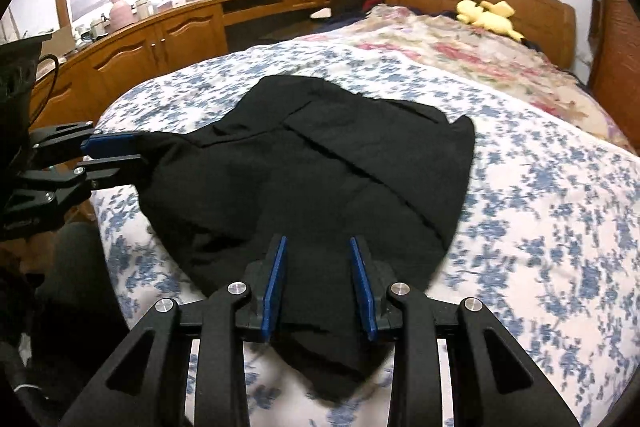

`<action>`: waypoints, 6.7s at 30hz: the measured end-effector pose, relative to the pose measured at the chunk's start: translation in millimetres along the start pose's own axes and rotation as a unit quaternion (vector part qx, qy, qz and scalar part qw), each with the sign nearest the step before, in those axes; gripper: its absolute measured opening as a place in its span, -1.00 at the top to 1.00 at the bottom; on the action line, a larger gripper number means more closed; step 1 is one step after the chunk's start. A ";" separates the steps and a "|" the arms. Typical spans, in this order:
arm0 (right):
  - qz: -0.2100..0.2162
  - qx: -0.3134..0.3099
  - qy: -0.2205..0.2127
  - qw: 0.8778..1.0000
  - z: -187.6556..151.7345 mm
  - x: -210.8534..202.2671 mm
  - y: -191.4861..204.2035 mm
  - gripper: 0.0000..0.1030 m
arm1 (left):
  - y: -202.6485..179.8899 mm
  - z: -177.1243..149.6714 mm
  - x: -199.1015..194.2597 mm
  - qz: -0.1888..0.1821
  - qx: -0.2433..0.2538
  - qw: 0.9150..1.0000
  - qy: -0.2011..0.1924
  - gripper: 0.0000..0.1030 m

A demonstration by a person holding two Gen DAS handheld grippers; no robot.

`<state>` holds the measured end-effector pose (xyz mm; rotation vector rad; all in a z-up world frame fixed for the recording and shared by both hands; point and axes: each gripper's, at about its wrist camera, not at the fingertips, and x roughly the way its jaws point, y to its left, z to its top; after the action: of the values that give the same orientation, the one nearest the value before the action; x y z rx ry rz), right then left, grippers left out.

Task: Fold large clothes

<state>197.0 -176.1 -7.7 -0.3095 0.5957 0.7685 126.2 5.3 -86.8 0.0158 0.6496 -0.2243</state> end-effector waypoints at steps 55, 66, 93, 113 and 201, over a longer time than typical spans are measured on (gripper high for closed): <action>0.055 0.002 -0.010 0.998 9.8 23.4 12.9 0.36 | 59.9 -41.1 -15.5 0.052 -0.060 0.997 0.016 0.85; 0.038 -0.002 0.010 0.999 13.6 46.1 7.0 0.36 | 76.2 -50.7 -36.1 0.051 -0.076 0.996 -0.004 -0.54; -0.039 0.088 0.032 0.995 94.0 148.2 -99.3 -0.39 | 93.6 -64.2 15.7 0.050 -0.085 0.994 0.043 -0.54; 0.084 0.145 0.054 0.984 78.9 175.7 -128.7 0.30 | 60.1 -53.2 17.2 0.047 -0.066 0.995 0.057 0.04; 0.109 -0.068 -0.027 0.991 292.1 377.6 263.2 0.46 | 398.0 -133.2 -171.9 0.317 -0.230 0.919 -0.045 0.91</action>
<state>333.4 351.6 -17.8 -0.3518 0.5330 1.0285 -2.1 439.6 -111.6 -0.2330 0.5617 0.5565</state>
